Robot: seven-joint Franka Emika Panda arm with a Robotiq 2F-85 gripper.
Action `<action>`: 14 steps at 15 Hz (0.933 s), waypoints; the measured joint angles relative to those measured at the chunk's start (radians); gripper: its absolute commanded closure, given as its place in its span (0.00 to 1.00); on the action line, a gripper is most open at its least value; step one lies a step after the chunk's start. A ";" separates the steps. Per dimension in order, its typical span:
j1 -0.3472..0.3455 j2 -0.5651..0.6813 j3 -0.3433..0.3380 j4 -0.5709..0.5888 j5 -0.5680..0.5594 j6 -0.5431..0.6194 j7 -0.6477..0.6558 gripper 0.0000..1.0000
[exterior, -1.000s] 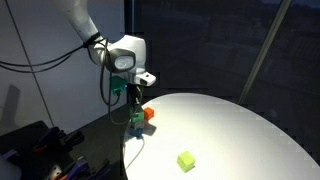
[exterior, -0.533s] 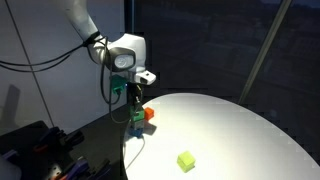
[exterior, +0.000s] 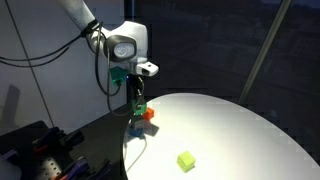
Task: Unstack the dark green toy block from the grey toy block
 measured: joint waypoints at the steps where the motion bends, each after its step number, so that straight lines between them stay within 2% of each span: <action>1: -0.003 -0.014 -0.008 0.000 -0.002 -0.017 0.007 0.69; 6: -0.041 -0.052 -0.045 0.001 -0.027 -0.070 0.065 0.69; 14: -0.099 -0.042 -0.092 0.001 -0.065 -0.056 0.176 0.69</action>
